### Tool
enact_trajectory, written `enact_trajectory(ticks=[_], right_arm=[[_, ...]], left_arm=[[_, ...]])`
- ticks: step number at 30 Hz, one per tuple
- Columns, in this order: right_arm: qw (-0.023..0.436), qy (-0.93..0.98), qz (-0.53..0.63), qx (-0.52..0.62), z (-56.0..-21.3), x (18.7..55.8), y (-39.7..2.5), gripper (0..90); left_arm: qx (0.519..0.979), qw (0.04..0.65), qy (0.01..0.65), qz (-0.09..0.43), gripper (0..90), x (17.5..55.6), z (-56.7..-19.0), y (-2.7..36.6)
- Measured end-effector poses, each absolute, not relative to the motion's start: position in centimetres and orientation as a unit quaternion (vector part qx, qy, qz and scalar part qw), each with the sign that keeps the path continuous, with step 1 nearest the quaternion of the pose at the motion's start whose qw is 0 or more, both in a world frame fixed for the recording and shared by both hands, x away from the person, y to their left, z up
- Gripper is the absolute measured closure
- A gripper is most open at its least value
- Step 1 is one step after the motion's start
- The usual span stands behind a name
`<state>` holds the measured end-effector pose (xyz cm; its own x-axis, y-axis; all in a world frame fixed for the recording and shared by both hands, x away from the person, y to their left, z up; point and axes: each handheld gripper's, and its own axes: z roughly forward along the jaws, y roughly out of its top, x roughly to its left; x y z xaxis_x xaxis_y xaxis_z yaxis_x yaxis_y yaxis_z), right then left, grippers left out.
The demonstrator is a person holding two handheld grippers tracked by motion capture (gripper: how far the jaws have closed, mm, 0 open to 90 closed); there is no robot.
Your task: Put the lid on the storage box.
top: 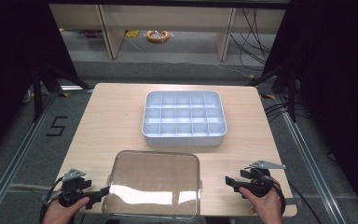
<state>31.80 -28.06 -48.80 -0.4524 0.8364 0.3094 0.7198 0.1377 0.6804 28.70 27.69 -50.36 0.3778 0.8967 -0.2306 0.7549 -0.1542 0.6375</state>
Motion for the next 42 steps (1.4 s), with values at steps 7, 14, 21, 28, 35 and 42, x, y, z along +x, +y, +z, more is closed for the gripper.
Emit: enact_trajectory(ticks=[7, 14, 21, 28, 35, 42], right_arm=[[0.046, 0.762, 0.401, 0.507, -48.8, 31.3, -26.8, 30.1], [0.038, 0.771, 0.397, 0.496, -48.7, 31.0, -25.8, 31.2], [0.025, 0.775, 0.400, 0.489, -48.9, 31.2, -25.0, 30.1], [0.033, 0.778, 0.392, 0.490, -48.9, 31.2, -24.8, 29.0], [0.037, 0.776, 0.390, 0.494, -48.8, 31.2, -24.8, 26.2], [0.027, 0.776, 0.400, 0.487, -48.7, 31.0, -24.1, 26.2]], left_arm=[[0.751, 0.355, 0.548, 0.096, 17.9, 28.6, -50.3, 27.6], [0.752, 0.359, 0.545, 0.094, 21.5, 28.4, -50.2, 27.5], [0.754, 0.355, 0.544, 0.094, 22.2, 28.2, -50.2, 27.7], [0.749, 0.361, 0.548, 0.094, 22.5, 28.2, -50.3, 27.5], [0.748, 0.363, 0.548, 0.091, 22.6, 28.2, -50.3, 27.6], [0.746, 0.372, 0.546, 0.080, 29.1, 28.1, -50.4, 27.0]])
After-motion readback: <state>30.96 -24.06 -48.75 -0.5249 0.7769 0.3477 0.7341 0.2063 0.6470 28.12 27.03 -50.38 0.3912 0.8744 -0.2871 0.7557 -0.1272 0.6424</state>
